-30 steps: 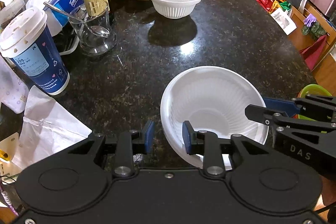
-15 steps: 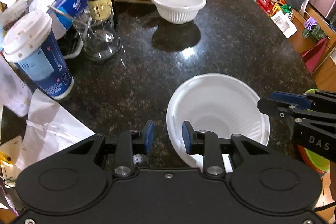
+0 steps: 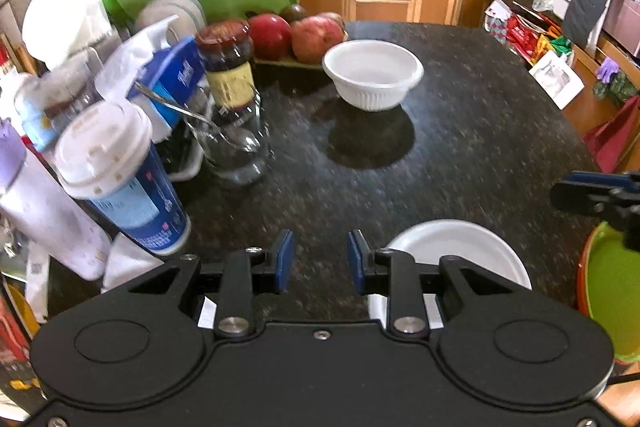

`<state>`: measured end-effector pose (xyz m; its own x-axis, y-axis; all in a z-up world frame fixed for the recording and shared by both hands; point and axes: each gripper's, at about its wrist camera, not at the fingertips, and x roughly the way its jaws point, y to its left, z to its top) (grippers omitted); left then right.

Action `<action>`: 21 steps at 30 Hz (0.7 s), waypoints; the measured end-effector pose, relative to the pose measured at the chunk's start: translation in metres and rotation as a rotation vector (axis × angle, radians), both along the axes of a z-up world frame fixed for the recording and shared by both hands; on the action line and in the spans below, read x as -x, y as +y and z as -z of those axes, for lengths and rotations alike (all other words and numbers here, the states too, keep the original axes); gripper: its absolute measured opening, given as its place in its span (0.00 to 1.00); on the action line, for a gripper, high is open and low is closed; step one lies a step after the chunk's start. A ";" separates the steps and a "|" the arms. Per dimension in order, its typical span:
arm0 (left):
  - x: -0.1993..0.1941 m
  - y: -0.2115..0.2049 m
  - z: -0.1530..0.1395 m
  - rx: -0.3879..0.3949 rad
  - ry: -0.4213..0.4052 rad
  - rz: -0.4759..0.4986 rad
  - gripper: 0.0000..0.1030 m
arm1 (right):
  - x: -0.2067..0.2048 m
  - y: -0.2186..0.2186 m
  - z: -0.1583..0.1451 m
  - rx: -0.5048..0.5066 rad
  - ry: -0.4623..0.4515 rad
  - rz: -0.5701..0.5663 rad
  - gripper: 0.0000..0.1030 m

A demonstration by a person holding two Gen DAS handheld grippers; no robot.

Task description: Organize plates and bowls

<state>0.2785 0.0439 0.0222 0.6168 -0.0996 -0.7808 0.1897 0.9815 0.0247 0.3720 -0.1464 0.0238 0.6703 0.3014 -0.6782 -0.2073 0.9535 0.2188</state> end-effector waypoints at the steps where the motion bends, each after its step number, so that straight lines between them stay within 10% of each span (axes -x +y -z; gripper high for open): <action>1: -0.002 0.001 -0.002 -0.003 -0.007 -0.003 0.36 | -0.002 -0.002 -0.004 -0.003 -0.002 0.002 0.28; 21: -0.082 -0.009 -0.053 0.005 -0.040 -0.018 0.36 | -0.080 -0.024 -0.073 0.037 -0.009 -0.029 0.29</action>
<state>0.3609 0.0347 0.0754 0.6492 -0.0916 -0.7551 0.1706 0.9850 0.0271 0.4519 -0.1703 0.0972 0.6677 0.2956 -0.6832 -0.2365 0.9545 0.1818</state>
